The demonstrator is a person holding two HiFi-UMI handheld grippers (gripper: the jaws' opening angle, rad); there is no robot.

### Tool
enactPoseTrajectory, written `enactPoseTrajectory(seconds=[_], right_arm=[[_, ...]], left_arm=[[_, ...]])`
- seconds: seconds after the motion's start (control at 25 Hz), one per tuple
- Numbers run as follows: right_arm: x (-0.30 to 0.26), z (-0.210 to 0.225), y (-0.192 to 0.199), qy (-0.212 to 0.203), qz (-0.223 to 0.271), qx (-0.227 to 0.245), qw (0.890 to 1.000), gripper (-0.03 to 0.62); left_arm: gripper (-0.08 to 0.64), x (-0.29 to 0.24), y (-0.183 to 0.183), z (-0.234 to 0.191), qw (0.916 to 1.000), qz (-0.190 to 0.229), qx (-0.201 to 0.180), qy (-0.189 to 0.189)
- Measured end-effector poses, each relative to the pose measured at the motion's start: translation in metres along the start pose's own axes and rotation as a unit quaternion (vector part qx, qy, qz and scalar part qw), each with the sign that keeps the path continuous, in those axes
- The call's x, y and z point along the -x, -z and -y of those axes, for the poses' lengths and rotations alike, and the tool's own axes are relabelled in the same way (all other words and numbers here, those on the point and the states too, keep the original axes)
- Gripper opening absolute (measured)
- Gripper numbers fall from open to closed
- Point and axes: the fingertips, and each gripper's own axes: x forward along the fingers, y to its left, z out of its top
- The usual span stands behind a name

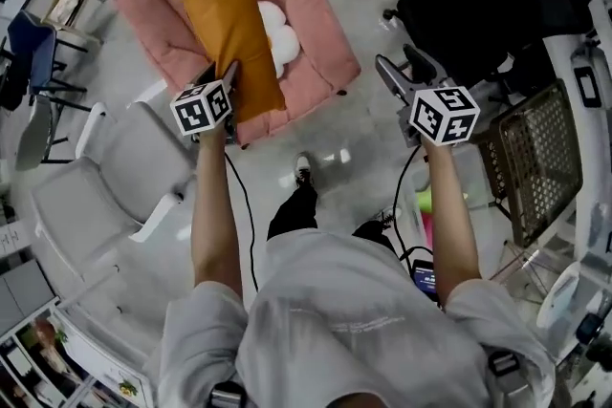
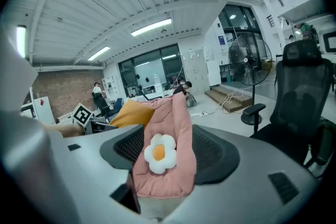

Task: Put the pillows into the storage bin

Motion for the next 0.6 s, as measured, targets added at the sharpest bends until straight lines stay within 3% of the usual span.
enactPoseTrajectory(seconds=[0.12, 0.24, 0.48, 0.6], right_arm=[[0.054, 0.032, -0.014, 0.037, 0.020, 0.007, 0.999, 0.299], [0.116, 0.072, -0.020, 0.093, 0.047, -0.012, 0.995, 0.299], [0.235, 0.131, -0.021, 0.200, 0.085, -0.020, 0.976, 0.298], [0.304, 0.161, -0.004, 0.264, 0.092, -0.035, 0.959, 0.298]], left_arm=[[0.206, -0.009, -0.016, 0.065, 0.9981, 0.013, -0.021, 0.057], [0.206, -0.024, -0.031, 0.145, 0.9898, 0.016, -0.046, 0.134], [0.206, -0.039, -0.048, 0.286, 0.9653, 0.014, -0.100, 0.241], [0.206, -0.044, -0.040, 0.365, 0.9435, -0.004, -0.132, 0.304]])
